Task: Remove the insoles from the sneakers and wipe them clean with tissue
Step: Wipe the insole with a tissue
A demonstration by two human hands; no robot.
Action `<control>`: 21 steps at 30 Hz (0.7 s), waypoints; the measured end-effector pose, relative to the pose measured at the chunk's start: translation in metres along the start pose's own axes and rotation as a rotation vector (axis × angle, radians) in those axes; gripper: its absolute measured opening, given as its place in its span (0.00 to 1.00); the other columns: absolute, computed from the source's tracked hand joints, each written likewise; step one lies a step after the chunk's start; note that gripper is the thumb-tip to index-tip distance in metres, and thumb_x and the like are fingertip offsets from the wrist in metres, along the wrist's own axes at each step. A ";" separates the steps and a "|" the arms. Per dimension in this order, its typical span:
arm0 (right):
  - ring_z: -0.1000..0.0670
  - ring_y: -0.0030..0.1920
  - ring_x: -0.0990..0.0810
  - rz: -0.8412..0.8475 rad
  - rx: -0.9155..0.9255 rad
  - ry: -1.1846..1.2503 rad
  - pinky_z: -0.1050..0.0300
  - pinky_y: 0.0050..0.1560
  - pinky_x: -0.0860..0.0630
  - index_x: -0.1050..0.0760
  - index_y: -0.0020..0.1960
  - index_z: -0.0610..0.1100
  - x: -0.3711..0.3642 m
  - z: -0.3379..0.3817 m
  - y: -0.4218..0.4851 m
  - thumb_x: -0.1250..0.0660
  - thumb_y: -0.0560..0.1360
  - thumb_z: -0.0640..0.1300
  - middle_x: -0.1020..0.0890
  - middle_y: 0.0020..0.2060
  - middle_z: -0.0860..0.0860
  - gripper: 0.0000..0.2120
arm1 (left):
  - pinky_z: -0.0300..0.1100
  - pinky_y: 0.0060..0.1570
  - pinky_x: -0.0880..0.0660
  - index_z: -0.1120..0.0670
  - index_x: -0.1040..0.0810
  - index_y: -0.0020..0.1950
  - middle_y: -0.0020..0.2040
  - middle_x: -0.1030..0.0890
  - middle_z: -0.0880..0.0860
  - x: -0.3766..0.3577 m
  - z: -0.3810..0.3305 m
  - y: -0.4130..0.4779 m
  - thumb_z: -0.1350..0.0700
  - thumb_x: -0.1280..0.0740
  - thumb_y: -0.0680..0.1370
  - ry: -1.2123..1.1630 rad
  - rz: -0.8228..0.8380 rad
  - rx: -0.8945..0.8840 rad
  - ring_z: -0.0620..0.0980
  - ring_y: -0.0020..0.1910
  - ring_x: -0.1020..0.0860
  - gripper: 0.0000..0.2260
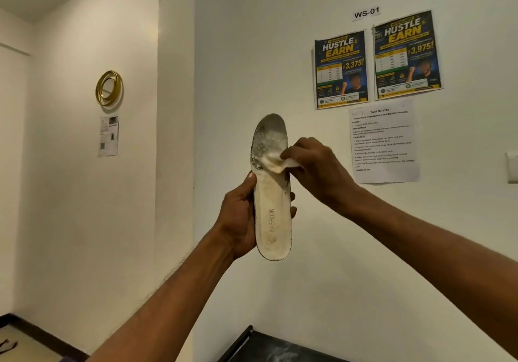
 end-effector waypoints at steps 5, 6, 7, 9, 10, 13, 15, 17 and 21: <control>0.42 0.45 0.20 0.102 0.134 -0.057 0.49 0.38 0.19 0.19 0.53 0.37 0.000 0.000 0.003 0.23 0.70 0.35 0.18 0.46 0.41 0.12 | 0.59 0.62 0.26 0.55 0.25 0.72 0.62 0.21 0.62 -0.004 0.001 0.000 0.41 0.44 0.84 -0.004 0.009 0.010 0.61 0.59 0.23 0.25; 0.42 0.46 0.20 0.086 0.127 -0.061 0.48 0.38 0.19 0.19 0.53 0.37 0.002 -0.003 0.004 0.23 0.71 0.35 0.18 0.46 0.40 0.12 | 0.58 0.61 0.26 0.55 0.25 0.72 0.62 0.21 0.62 -0.005 0.000 -0.001 0.40 0.44 0.84 -0.002 0.008 0.012 0.61 0.59 0.23 0.25; 0.42 0.46 0.20 0.031 0.078 -0.051 0.47 0.38 0.19 0.18 0.53 0.37 0.005 -0.007 0.007 0.24 0.71 0.36 0.18 0.46 0.40 0.11 | 0.58 0.61 0.25 0.55 0.25 0.72 0.62 0.21 0.62 -0.005 0.000 -0.002 0.40 0.44 0.84 -0.002 0.008 0.020 0.61 0.59 0.23 0.25; 0.42 0.46 0.20 -0.041 0.013 -0.031 0.45 0.39 0.20 0.18 0.53 0.37 0.010 -0.009 0.011 0.25 0.72 0.36 0.19 0.46 0.40 0.10 | 0.57 0.60 0.25 0.56 0.25 0.72 0.61 0.20 0.62 -0.008 0.000 -0.004 0.41 0.45 0.84 -0.009 0.011 0.036 0.61 0.58 0.23 0.25; 0.42 0.47 0.20 -0.006 0.041 -0.036 0.46 0.39 0.19 0.19 0.54 0.37 0.010 -0.004 0.011 0.25 0.72 0.35 0.19 0.46 0.40 0.11 | 0.57 0.60 0.25 0.56 0.24 0.72 0.61 0.20 0.62 -0.008 0.001 -0.004 0.41 0.45 0.84 -0.011 0.014 0.040 0.61 0.58 0.23 0.25; 0.42 0.47 0.20 0.086 0.172 -0.081 0.49 0.39 0.19 0.19 0.54 0.37 0.006 0.003 0.010 0.23 0.70 0.35 0.19 0.47 0.40 0.13 | 0.57 0.60 0.25 0.56 0.26 0.73 0.62 0.21 0.62 -0.009 0.002 -0.005 0.41 0.44 0.83 -0.025 0.009 0.045 0.62 0.59 0.23 0.26; 0.42 0.47 0.20 -0.041 0.039 -0.042 0.47 0.39 0.20 0.18 0.53 0.38 0.013 -0.009 0.017 0.25 0.72 0.35 0.19 0.46 0.41 0.10 | 0.57 0.60 0.25 0.57 0.27 0.74 0.62 0.22 0.62 -0.009 0.002 -0.007 0.40 0.44 0.83 -0.022 0.023 0.069 0.61 0.58 0.22 0.27; 0.42 0.46 0.21 -0.083 -0.029 -0.022 0.47 0.39 0.21 0.18 0.52 0.38 0.017 -0.015 0.020 0.25 0.72 0.36 0.19 0.45 0.41 0.09 | 0.56 0.58 0.23 0.56 0.26 0.74 0.62 0.22 0.62 -0.009 0.004 -0.009 0.40 0.45 0.83 -0.010 0.040 0.084 0.61 0.58 0.22 0.27; 0.42 0.47 0.20 -0.010 0.068 -0.020 0.46 0.39 0.19 0.18 0.53 0.37 0.014 -0.008 0.019 0.24 0.71 0.36 0.19 0.47 0.41 0.12 | 0.57 0.59 0.24 0.56 0.26 0.73 0.61 0.21 0.62 -0.007 0.002 -0.008 0.40 0.45 0.83 0.009 0.047 0.079 0.62 0.60 0.23 0.26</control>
Point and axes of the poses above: each hand's wrist, its own y-axis towards the middle knuckle, its own x-axis out of the back of the hand, z = x × y, the point moved 2 cm from there along y, towards the middle knuckle
